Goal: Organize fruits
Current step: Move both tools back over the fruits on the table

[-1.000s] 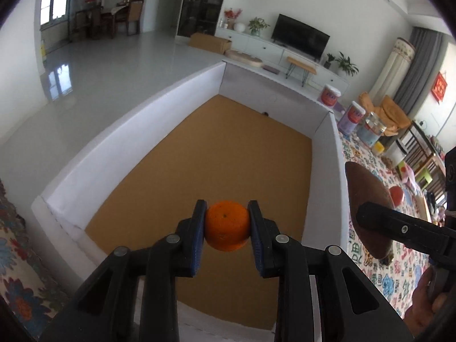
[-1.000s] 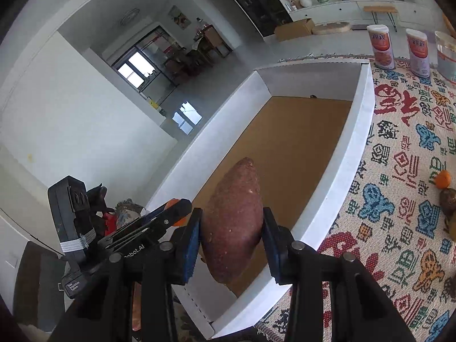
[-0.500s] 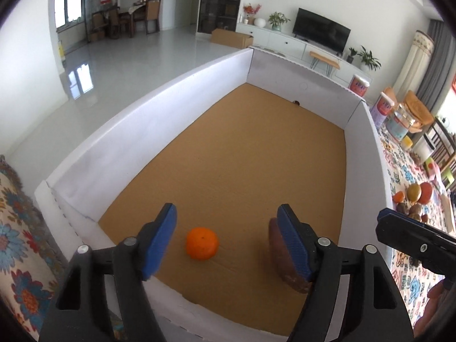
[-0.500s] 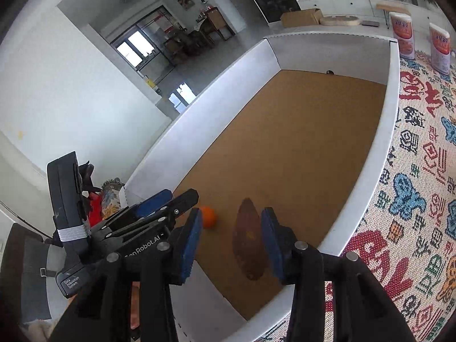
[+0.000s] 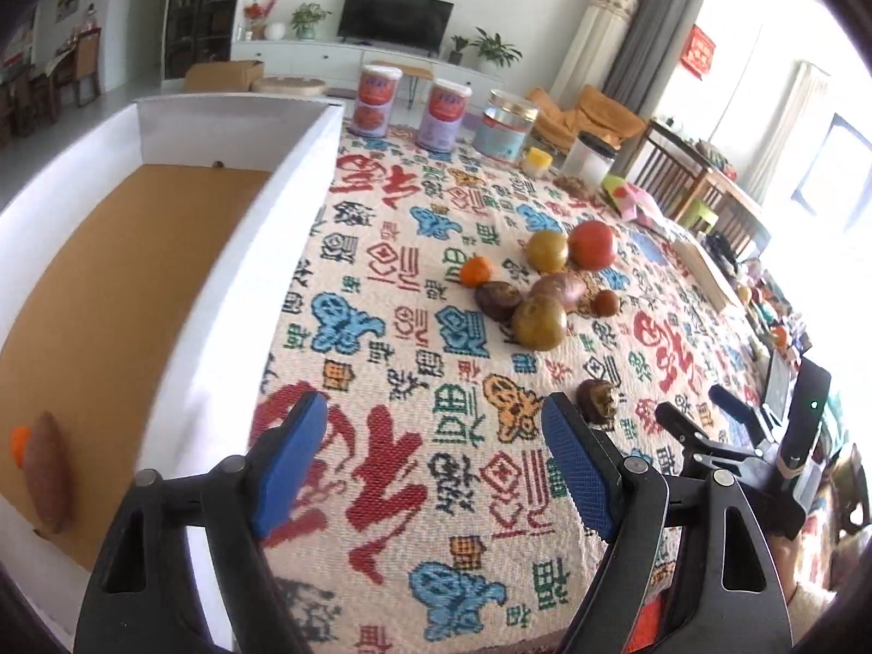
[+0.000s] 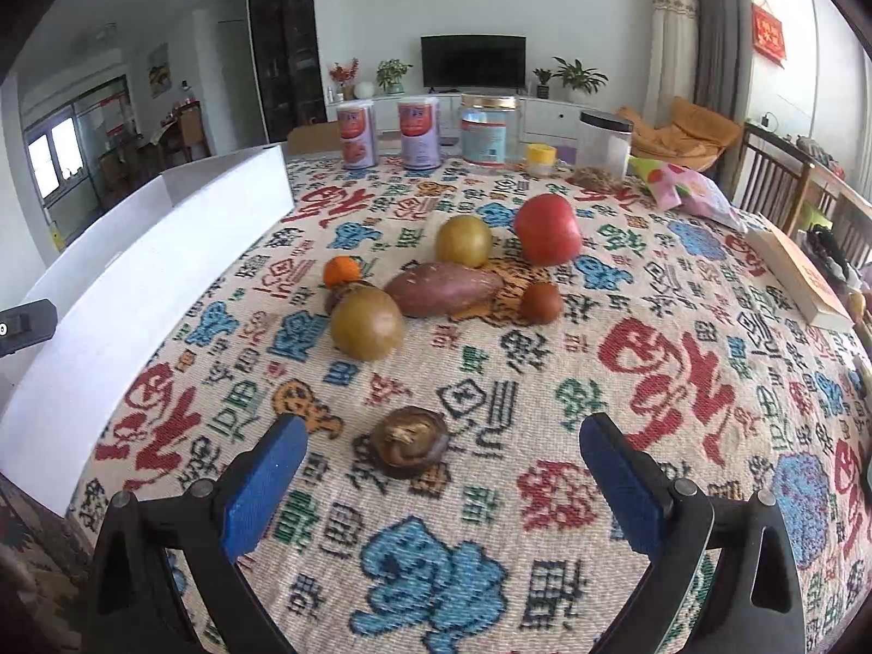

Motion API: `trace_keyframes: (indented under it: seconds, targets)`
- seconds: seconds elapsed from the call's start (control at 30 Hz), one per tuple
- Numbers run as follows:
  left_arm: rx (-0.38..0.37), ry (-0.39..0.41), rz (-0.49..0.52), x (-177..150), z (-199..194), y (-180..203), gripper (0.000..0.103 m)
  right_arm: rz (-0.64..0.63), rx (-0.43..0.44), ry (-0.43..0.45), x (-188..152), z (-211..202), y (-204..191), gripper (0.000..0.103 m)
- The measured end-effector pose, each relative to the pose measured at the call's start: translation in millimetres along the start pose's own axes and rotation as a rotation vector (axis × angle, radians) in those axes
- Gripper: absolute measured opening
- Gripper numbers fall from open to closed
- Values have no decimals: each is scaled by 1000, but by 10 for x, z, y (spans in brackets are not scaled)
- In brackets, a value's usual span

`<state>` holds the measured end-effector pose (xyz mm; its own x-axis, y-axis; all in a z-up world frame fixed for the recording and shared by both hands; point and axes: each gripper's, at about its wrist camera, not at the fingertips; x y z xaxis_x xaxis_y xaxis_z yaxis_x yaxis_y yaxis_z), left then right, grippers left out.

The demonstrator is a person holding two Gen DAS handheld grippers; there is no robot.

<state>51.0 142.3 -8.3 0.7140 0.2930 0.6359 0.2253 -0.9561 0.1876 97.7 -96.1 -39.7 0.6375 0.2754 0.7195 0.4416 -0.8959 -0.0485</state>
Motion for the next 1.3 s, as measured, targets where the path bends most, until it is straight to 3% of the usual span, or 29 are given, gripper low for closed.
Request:
trace_keyframes:
  seconds: [0.13, 0.23, 0.33, 0.4, 0.5, 0.7, 0.9, 1.03, 1.3]
  targets:
    - [70, -36, 133, -69, 505, 381, 83, 92, -200, -9, -336, -38, 813, 100]
    - [124, -58, 194, -25, 851, 512, 83, 153, -249, -65, -344, -20, 1184, 100]
    - [166, -79, 195, 21, 1091, 537, 83, 172, -271, -45, -333, -44, 1357, 100]
    - [199, -92, 174, 33, 1210, 529, 83, 186, -276, -41, -326, -44, 1408, 100]
    - [214, -47, 146, 22, 1236, 497, 84, 190, -276, -59, -348, 14, 1414, 100]
    - [200, -45, 150, 4, 1241, 496, 89, 157, -297, -85, -399, 73, 1313, 100]
    - [203, -50, 160, 9, 1261, 523, 92, 262, -322, -107, -431, 83, 1493, 100]
    - [205, -49, 161, 10, 1264, 528, 92, 307, -263, -116, -458, 90, 1580, 100]
    - [204, -49, 160, 9, 1262, 524, 93, 302, -262, -112, -453, 90, 1553, 100]
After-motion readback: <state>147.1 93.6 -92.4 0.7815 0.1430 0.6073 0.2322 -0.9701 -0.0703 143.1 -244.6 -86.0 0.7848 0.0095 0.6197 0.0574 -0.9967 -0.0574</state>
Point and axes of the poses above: each gripper's, at about its wrist camera, not at the fingertips, and z roughly the way its jaws point, y to its right, x to its top, and after that the axes turned 5 degrees about x, right-handed
